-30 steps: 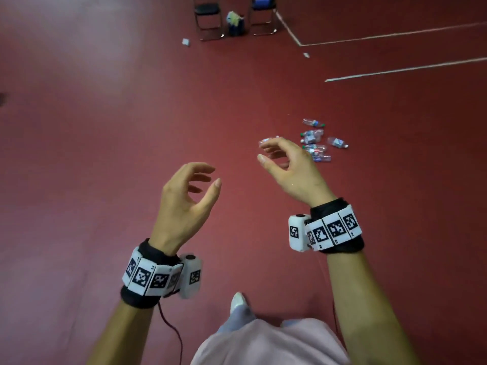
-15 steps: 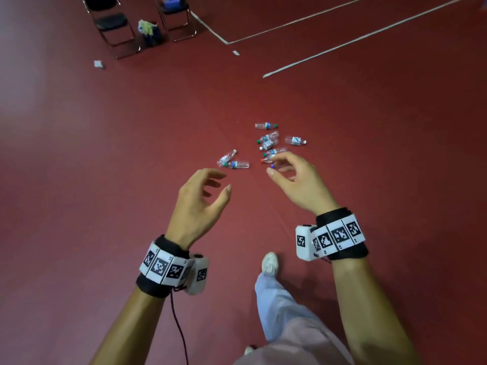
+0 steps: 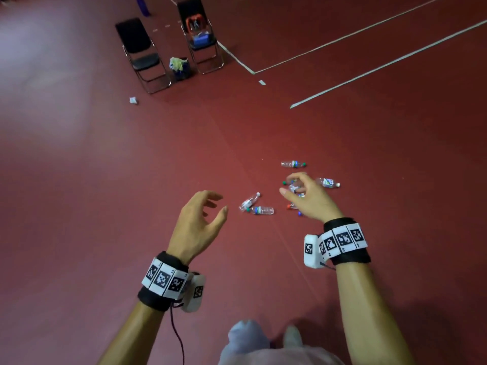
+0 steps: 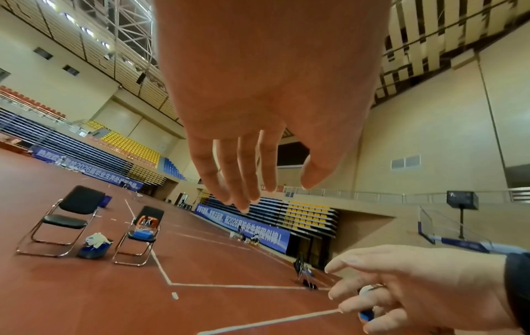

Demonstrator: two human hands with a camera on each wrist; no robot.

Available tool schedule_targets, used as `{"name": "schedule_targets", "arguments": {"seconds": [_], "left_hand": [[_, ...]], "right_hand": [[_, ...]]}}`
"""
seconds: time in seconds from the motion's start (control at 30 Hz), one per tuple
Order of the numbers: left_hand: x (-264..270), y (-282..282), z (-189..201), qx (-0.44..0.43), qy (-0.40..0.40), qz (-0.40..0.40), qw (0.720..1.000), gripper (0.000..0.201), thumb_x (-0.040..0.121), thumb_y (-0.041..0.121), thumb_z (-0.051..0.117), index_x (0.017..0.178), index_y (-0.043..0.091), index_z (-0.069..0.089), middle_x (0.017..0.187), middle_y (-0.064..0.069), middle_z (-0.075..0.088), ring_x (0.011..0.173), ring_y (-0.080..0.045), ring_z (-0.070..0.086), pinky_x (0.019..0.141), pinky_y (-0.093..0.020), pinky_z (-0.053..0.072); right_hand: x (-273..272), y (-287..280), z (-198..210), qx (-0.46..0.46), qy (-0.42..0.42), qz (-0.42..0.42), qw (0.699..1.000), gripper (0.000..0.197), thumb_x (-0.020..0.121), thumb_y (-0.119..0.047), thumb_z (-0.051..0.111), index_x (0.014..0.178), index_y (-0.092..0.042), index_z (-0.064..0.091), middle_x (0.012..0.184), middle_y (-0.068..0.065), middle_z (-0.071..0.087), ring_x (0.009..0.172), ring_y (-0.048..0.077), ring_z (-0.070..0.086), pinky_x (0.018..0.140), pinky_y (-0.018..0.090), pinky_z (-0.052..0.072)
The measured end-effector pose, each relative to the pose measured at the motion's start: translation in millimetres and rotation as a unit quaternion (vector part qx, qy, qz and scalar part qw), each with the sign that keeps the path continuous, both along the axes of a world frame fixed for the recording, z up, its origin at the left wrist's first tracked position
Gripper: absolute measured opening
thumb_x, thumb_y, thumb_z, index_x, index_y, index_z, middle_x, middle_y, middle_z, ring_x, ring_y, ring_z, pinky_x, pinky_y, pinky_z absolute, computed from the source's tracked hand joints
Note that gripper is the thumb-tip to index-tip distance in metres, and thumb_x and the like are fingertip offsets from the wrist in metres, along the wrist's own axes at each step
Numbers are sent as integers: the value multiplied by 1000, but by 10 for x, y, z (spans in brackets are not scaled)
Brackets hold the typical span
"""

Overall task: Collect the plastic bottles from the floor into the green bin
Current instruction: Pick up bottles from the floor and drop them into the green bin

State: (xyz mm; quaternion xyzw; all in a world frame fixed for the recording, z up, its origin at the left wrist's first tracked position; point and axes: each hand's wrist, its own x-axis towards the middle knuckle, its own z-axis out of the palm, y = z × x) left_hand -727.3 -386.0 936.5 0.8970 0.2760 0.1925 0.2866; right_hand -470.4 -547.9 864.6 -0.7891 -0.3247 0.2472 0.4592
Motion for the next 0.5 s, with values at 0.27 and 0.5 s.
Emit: {"name": "schedule_targets", "arguments": {"seconds": [0.27, 0.5], "left_hand": [[1412, 1078, -897, 18, 126, -81, 989, 31, 91, 47, 62, 117, 29, 60, 114, 13, 59, 97, -2, 59, 78, -31, 56], [3084, 2320, -1642, 10, 230, -153, 961, 35, 90, 46, 61, 118, 24, 61, 114, 7, 58, 99, -15, 63, 80, -36, 55]], "right_hand": [[1239, 583, -1100, -129, 86, -48, 987, 47, 85, -46, 77, 124, -26, 58, 121, -1, 65, 106, 16, 66, 95, 34, 52], [2407, 953, -1607, -226, 87, -112, 964, 48, 88, -36, 76, 129, -21, 57, 114, -3, 61, 114, 19, 61, 89, 25, 42]]}}
